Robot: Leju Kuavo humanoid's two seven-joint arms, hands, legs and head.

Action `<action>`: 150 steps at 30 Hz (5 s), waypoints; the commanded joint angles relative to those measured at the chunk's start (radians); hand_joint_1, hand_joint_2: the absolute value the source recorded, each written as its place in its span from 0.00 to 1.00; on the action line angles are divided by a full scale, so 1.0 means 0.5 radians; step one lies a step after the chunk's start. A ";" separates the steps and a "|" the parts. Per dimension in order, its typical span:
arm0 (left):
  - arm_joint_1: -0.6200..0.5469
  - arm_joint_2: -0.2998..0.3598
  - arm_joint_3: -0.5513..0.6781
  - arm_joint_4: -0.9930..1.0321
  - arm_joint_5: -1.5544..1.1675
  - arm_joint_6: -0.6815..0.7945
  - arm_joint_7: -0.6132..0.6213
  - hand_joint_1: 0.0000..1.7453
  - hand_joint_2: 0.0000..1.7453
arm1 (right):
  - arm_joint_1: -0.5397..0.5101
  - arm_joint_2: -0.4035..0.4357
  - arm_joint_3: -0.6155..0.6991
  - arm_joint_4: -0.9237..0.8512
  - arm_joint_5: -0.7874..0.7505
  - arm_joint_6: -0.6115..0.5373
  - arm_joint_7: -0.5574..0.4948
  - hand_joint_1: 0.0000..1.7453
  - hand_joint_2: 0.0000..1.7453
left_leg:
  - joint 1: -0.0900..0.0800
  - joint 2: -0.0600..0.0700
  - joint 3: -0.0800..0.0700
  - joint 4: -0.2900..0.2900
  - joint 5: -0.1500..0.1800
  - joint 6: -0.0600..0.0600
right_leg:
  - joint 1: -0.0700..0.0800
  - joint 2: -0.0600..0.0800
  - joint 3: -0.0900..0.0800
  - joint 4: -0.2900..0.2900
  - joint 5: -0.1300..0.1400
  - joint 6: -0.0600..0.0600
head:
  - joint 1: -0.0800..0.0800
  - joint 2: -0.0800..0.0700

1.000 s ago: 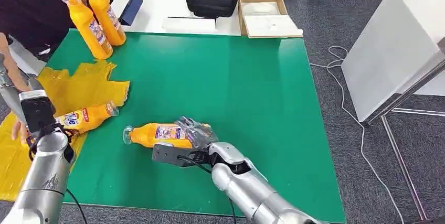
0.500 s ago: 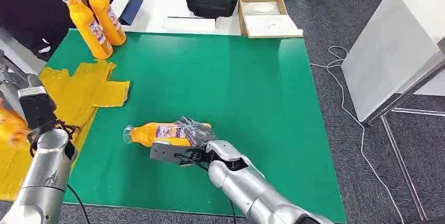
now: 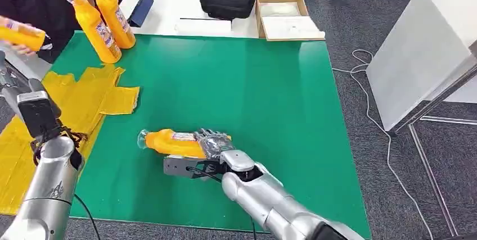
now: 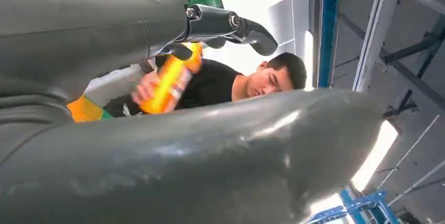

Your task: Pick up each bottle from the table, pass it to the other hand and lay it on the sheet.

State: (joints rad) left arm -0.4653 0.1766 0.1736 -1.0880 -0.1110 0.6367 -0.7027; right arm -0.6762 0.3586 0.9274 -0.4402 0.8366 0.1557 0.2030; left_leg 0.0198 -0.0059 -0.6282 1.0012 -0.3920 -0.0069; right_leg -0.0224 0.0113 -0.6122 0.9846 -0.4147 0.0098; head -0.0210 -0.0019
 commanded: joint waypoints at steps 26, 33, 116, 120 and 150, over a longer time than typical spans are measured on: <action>-0.074 -0.107 0.151 -0.081 0.028 -0.127 0.009 0.00 0.00 | -0.067 -0.097 0.247 0.352 0.081 0.243 -0.058 1.00 1.00 | 0.003 -0.003 0.026 -0.004 0.001 0.000 | 0.002 -0.008 0.025 -0.005 0.002 -0.008 | 0.000 0.000; -0.174 -0.133 -0.035 0.036 0.035 -0.072 0.009 0.00 0.00 | -0.047 -0.148 0.187 0.340 0.070 0.166 -0.055 1.00 1.00 | 0.001 -0.008 0.027 -0.003 0.001 0.000 | 0.001 -0.010 0.027 -0.005 0.001 -0.007 | -0.001 0.000; -0.152 -0.434 -0.574 0.197 1.745 -2.075 0.685 0.00 1.00 | -0.140 -0.078 -0.415 -0.846 0.141 0.102 -0.013 1.00 1.00 | -0.001 -0.003 0.000 0.002 0.006 0.003 | 0.001 -0.005 0.011 0.002 0.004 -0.003 | -0.001 0.000; -0.119 -0.435 -0.668 0.067 1.800 -2.029 0.685 0.00 1.00 | -0.158 -0.028 -0.358 -0.707 0.121 0.057 -0.074 1.00 1.00 | -0.001 0.000 -0.003 0.000 0.007 0.002 | 0.000 -0.001 0.007 0.000 0.007 -0.001 | -0.001 0.000; -0.185 -0.459 -0.574 0.153 1.793 -2.087 0.619 1.00 1.00 | -0.075 -0.019 -0.160 -0.422 -0.025 -0.069 -0.084 1.00 1.00 | 0.001 -0.005 0.002 0.000 0.006 0.003 | 0.002 -0.008 0.011 -0.002 0.005 -0.003 | -0.002 0.000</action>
State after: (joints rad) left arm -0.4714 -0.0252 -0.1133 -1.0869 0.8050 -0.3898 -0.3906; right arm -0.7312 0.3490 0.7973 -0.7515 0.7931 0.1045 0.1652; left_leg 0.0197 -0.0039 -0.6312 1.0013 -0.3882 -0.0061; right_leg -0.0225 0.0138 -0.6135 0.9845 -0.4101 0.0107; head -0.0217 -0.0019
